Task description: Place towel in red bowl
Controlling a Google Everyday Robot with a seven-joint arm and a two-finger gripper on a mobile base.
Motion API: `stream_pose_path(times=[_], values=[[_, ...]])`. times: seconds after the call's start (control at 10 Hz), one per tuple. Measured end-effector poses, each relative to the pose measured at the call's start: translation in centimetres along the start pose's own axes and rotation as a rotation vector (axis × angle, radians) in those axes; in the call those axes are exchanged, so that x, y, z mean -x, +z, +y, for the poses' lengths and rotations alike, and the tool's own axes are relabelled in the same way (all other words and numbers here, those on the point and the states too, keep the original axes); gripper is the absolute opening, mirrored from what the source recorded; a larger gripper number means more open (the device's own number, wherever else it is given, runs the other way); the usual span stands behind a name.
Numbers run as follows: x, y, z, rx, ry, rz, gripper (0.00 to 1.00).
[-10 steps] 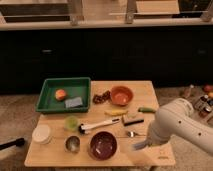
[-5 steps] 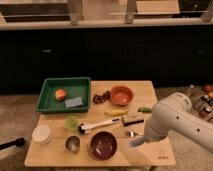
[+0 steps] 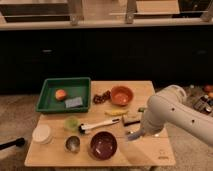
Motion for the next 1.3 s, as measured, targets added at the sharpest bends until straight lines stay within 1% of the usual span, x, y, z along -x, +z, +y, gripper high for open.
stream_pose_path(times=[0.2,0.4,0.5,0.8,0.9,1.1,1.3], values=[[0.1,-0.2,-0.3,-0.004,-0.008,-0.003,0.01],[1.0,-0.7,-2.4,-0.014,-0.019,-0.008,0.01],[1.2,-0.9,-3.0,-0.016,-0.021,-0.005,0.01],[1.9,-1.3,-3.3,-0.014,-0.04,-0.006,0.01],[2.4,-1.4,-4.0,-0.018,-0.049,-0.012,0.01],[2.5,-1.6,-5.5,-0.025,-0.057,-0.023,0.01],[2.6,-1.7,-5.7,-0.025,-0.061,-0.024,0.01]])
